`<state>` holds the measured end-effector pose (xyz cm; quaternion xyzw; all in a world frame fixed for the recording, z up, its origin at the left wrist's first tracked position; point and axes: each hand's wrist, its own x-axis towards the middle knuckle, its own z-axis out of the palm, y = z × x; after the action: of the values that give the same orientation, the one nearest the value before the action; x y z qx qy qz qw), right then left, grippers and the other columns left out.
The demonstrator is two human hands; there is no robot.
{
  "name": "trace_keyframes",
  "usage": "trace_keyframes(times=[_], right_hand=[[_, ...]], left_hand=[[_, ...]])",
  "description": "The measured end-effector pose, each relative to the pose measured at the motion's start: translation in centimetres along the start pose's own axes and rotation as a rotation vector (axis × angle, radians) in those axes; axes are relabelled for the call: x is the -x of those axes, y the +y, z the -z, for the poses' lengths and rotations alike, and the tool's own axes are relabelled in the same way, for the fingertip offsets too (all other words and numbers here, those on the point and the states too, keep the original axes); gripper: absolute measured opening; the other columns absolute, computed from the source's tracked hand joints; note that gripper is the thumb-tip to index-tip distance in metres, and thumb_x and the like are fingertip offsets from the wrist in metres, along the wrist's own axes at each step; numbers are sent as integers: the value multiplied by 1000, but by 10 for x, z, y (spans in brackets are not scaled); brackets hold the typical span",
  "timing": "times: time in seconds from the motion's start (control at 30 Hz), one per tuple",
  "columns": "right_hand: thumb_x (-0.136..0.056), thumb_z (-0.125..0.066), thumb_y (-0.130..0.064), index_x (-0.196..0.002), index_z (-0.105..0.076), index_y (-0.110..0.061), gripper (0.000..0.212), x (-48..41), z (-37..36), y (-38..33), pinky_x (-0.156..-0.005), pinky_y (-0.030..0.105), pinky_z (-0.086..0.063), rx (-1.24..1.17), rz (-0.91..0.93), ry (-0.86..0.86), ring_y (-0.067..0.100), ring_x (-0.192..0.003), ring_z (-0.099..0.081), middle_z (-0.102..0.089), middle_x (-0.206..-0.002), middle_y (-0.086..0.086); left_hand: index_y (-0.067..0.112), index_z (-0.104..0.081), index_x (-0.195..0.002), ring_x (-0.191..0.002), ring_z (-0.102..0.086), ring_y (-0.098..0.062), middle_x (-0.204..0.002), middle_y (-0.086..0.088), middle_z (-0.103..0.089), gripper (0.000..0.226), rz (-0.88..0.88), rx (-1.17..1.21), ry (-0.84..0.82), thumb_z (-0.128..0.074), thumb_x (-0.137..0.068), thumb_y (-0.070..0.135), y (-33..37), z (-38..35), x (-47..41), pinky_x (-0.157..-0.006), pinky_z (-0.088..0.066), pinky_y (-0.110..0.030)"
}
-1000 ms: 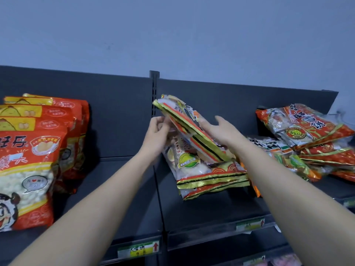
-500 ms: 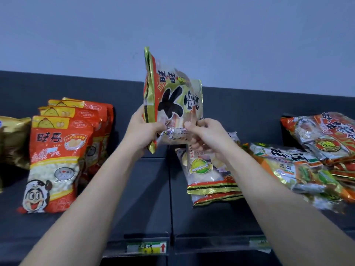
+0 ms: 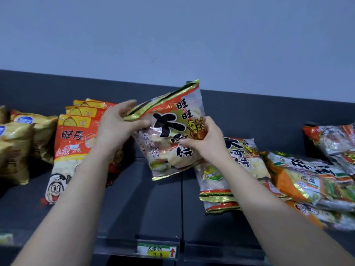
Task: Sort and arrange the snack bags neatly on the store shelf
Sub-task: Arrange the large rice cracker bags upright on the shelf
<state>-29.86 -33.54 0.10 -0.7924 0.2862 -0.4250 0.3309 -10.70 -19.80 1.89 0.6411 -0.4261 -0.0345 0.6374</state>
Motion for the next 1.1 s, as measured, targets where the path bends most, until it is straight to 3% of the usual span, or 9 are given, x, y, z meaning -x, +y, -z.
trace_keyframes(times=[0.07,0.17,0.33,0.43,0.63,0.77,0.9,1.0,1.1], right_hand=[[-64,-90,-29,-102,-53,-18,55,-2,-7,2,-80,30,-53,-85,-48,67,11,-91,-64,-66,-97,-7],[-69,-87,-25,-105,-53,-19,50,-8,-18,0,-69,17,-45,-211,-103,85,5,-86,-61,-64,-97,-9],[-79,-79,-30,-109,-54,-18,40,-11,-24,13,-86,29,-52,-203,-224,-25,12,-96,-62,-65,-103,-5],[-84,-68,-49,-117,-55,-19,46,-12,-10,33,-95,35,-49,-50,-271,12,16,-111,-59,-61,-114,-6],[-69,-73,-60,-136,-41,-12,88,-20,46,73,-111,46,-30,793,-464,212,34,-135,-33,-43,-142,16],[-50,-76,-77,-149,-19,-16,129,-20,67,85,-108,50,-29,681,-719,128,38,-137,-32,-32,-150,20],[-48,-76,-78,-146,-16,-19,129,-22,77,91,-102,47,-33,676,-797,150,38,-131,-41,-42,-144,16],[-51,-84,-65,-134,-34,-12,110,-27,79,98,-102,47,-39,558,-832,248,38,-123,-50,-54,-133,14],[-50,-89,-49,-103,-57,-8,74,-31,74,106,-89,50,-51,300,-813,333,35,-95,-65,-68,-104,11]], left_hand=[[26,-36,-144,-117,-56,-18,-132,-2,-55,101,67,86,190,-89,-59,38,-27,-16,1,-101,-46,-37],[23,-32,-146,-116,-58,-20,-132,-5,-56,115,223,179,26,-91,-50,44,-57,-43,10,-100,-47,-41],[20,-55,-114,-97,-68,-24,-108,-3,-69,82,314,187,15,-91,-43,40,-91,-51,4,-85,-54,-54],[16,-52,-110,-91,-65,-19,-104,-3,-66,56,342,153,-5,-86,-65,12,-100,-52,-2,-83,-53,-39],[15,-54,-106,-91,-58,-20,-109,-9,-65,31,368,36,-11,-73,-82,10,-124,-68,-21,-91,-47,-39],[21,-52,-111,-103,-60,-26,-115,-9,-63,29,398,23,-36,-67,-87,17,-131,-82,-28,-96,-48,-47],[35,-33,-142,-126,-36,-36,-134,-16,-40,75,453,-399,-121,-72,-79,45,-129,-92,-30,-108,-32,-48],[32,-15,-149,-130,-31,-38,-137,-19,-34,112,441,-458,-175,-87,-64,38,-132,-100,-22,-109,-31,-47],[20,-5,-152,-130,-32,-40,-139,-23,-34,118,385,-493,-161,-86,-67,24,-138,-107,-17,-107,-30,-45]])
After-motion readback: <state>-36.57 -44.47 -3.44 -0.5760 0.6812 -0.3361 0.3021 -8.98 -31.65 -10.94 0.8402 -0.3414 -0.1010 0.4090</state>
